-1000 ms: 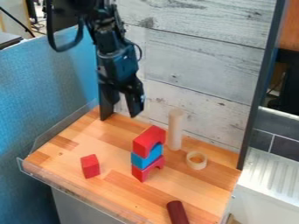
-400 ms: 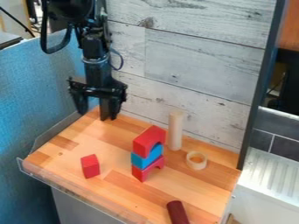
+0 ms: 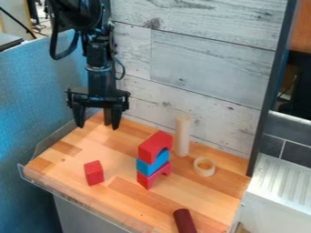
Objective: Put the red cube on top of the red arch
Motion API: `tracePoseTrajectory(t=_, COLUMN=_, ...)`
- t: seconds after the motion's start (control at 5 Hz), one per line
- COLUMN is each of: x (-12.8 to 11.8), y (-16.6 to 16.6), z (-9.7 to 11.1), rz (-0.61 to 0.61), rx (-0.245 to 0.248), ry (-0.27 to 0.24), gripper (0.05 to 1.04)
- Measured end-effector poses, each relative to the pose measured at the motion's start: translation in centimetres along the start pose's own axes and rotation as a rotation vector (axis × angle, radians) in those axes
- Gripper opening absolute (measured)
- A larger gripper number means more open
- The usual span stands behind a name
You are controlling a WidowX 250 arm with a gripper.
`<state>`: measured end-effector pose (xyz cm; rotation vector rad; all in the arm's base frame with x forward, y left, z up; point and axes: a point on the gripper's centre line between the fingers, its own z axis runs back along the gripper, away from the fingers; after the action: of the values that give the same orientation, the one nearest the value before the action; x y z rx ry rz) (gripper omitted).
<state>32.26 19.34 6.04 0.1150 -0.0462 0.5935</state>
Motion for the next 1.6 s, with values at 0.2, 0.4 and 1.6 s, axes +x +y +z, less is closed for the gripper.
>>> tracePoseTrajectory(t=0.2, x=0.6, y=0.9, z=-0.7, rz=0.045, rx=-0.037, ry=-0.027, gripper=1.000)
tracePoseTrajectory(t=0.4, x=0.7, y=2.4, z=-1.6, rz=0.057, rx=-0.058, ry=-0.062, gripper=1.000)
tracePoseTrajectory(t=1.6, x=-1.6, y=1.3, z=-5.8, rz=0.379, rx=0.003, ry=-0.072, gripper=1.000)
